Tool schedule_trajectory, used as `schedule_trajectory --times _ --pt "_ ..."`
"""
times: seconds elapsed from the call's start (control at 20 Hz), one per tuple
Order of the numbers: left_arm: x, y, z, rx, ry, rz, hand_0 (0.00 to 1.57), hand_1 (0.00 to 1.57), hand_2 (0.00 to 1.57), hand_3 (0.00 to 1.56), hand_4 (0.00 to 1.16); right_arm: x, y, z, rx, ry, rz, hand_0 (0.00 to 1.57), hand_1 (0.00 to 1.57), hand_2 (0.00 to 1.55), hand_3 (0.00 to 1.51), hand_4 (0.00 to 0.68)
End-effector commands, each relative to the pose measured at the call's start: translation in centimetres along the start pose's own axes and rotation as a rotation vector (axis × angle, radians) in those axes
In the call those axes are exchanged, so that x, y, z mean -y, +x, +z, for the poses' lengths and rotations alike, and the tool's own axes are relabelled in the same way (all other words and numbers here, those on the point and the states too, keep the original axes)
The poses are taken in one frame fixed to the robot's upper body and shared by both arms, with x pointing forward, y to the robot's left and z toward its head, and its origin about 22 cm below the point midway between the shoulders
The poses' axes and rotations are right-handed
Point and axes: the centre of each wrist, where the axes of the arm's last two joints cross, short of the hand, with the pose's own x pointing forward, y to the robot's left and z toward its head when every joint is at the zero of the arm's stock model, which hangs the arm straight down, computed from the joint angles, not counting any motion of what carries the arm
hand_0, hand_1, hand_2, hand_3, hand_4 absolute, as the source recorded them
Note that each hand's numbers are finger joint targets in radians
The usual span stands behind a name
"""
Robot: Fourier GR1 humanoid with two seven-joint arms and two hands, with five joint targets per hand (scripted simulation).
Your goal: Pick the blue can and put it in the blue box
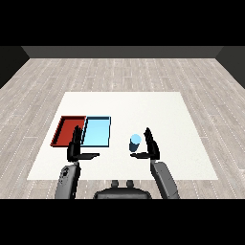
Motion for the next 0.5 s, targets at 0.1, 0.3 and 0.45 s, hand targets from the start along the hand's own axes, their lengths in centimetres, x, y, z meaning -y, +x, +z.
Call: schedule_trajectory --times 0.1,0.3,0.45 --pt "0.8 2.0 -1.3 -0.007 0.009 -0.021 0.00 0.00 0.00 0.00 0.00 0.4 -0.8 0.9 -0.048 -0.027 0.004 0.00 0.00 0.00 0.00 0.000" --pt "-1.1 -0.4 0.6 0.007 0.011 -0.025 0.00 0.00 0.00 0.00 0.00 0.2 -0.6 -0.9 -0.065 -0.030 -0.015 0.00 0.00 0.00 0.00 0.000" --pt "-2.0 -0.3 -0.2 0.026 0.020 -0.028 0.00 0.00 0.00 0.00 0.00 -0.7 -1.7 -2.1 -0.058 -0.019 -0.026 0.00 0.00 0.00 0.00 0.000"
